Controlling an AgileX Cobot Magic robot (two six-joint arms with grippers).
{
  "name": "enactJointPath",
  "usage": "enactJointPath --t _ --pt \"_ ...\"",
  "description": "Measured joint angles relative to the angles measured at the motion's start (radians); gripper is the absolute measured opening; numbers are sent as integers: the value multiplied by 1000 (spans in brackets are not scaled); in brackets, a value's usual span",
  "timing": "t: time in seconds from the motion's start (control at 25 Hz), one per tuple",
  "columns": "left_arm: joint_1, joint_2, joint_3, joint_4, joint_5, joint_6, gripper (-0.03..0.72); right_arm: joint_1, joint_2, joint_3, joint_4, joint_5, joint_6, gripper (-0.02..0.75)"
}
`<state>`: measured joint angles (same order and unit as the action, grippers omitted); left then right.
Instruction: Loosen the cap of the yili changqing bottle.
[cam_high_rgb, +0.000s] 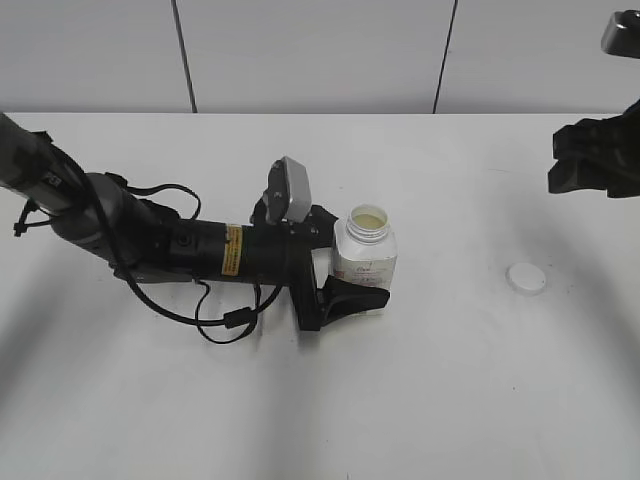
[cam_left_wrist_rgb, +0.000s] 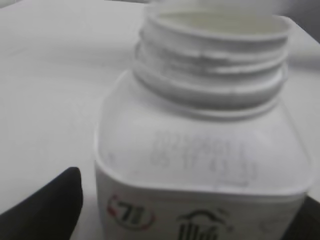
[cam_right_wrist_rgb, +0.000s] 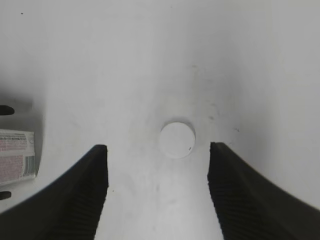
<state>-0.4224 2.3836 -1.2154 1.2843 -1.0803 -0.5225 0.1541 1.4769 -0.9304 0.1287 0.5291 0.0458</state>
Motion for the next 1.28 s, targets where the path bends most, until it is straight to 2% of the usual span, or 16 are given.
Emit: enactJointPath --t 0.4,0.72,1.0,1.28 --pt "0 -99 1 48 -9 -94 594 0 -173 178 -1 -13 0 498" --pt "0 -189 1 91 7 -207 594 0 -285 218 -1 -14 -1 498" --pt "0 -325 1 103 175 -310 594 0 -349 218 -2 -9 -1 498" --pt "0 -478 1 104 443 -386 594 0 -369 218 -5 13 -1 498"
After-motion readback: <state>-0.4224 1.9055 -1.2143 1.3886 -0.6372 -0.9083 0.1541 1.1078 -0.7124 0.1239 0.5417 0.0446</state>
